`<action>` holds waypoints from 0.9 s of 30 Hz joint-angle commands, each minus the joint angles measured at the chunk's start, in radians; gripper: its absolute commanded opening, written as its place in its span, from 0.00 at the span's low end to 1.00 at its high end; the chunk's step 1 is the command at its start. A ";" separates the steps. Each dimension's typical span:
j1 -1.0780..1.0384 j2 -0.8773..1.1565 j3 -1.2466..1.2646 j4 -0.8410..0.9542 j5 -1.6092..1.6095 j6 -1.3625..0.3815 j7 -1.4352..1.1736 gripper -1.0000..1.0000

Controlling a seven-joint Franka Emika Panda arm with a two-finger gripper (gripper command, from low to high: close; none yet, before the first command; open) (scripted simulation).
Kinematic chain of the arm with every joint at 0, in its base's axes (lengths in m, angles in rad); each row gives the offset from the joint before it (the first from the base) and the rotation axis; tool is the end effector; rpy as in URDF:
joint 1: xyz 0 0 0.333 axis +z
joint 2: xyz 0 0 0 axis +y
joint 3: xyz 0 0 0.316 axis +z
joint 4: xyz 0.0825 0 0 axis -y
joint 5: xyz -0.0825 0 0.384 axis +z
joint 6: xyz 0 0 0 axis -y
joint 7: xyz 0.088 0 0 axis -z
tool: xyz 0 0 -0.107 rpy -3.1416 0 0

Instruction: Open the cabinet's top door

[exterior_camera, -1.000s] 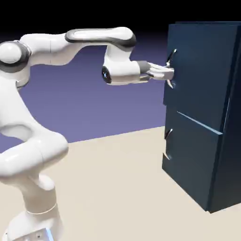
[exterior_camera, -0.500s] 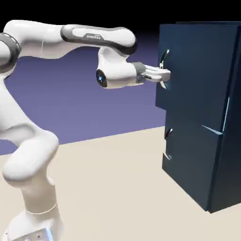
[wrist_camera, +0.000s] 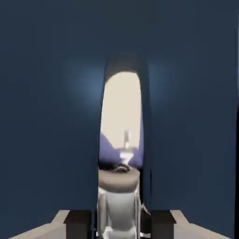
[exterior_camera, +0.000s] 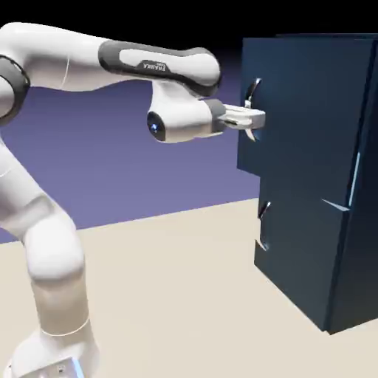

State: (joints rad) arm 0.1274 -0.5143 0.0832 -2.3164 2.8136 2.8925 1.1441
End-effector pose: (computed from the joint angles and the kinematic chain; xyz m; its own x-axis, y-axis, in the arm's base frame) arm 0.4123 0.0735 0.5579 -0.1947 0.6791 -0.7077 -0.1954 0.6802 0.7065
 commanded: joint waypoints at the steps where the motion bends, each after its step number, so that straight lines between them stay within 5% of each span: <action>1: 0.030 -0.015 -0.027 -0.016 -0.042 -0.003 0.029 0.00; 20: 0.480 -0.375 -0.465 -0.261 -0.869 0.015 0.527 0.00; 27: 0.250 -0.352 -0.328 -0.302 -0.934 -0.148 0.675 0.00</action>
State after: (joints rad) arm 0.3771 -0.8656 -0.2447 -2.6185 1.8815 2.7449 1.8196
